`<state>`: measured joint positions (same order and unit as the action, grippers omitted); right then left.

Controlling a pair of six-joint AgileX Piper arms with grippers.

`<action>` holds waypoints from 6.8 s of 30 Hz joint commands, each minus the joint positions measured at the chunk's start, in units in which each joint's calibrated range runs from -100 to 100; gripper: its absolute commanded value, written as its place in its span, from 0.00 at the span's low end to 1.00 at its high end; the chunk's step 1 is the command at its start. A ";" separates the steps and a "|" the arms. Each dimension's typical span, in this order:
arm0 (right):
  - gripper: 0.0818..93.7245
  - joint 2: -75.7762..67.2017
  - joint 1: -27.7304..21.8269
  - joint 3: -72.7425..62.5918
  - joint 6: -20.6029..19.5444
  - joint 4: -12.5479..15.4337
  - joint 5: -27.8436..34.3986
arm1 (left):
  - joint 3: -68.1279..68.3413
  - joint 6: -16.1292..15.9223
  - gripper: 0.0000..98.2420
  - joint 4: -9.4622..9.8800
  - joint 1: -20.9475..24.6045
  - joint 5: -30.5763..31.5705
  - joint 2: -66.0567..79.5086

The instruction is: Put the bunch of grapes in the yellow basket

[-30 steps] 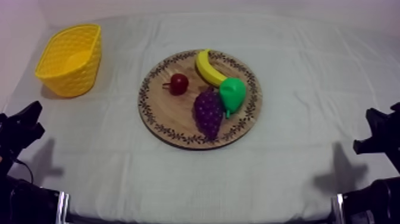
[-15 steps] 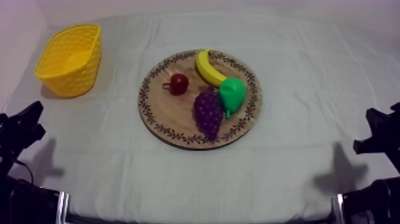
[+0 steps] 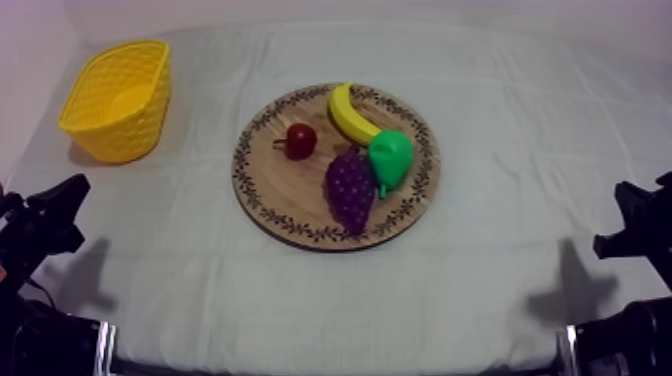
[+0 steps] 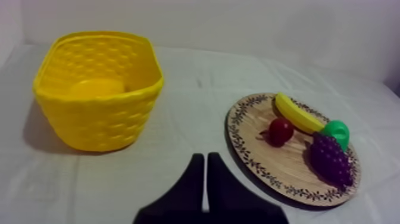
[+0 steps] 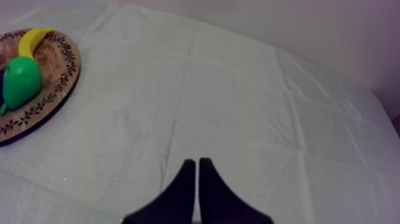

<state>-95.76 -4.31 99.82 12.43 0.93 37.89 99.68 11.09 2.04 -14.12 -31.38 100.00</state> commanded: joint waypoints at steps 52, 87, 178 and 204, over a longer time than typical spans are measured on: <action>0.00 0.00 0.02 -0.04 0.00 0.02 0.02 | -70.41 8.98 0.00 -2.73 -12.96 -49.73 -70.54; 0.00 0.00 0.02 -0.04 0.00 0.02 0.02 | -95.32 16.52 0.00 -3.65 -30.96 -51.38 -107.87; 0.00 0.00 0.02 -0.04 0.00 0.02 0.02 | -116.65 14.58 0.83 -8.85 -23.46 -53.08 -145.68; 0.00 0.00 0.02 -0.04 0.00 0.02 0.02 | -115.56 15.93 0.46 -8.05 -24.14 -54.38 -145.93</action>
<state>-95.76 -4.31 99.82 12.41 0.93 37.89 -16.02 27.11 -6.11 -38.22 -85.81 -46.41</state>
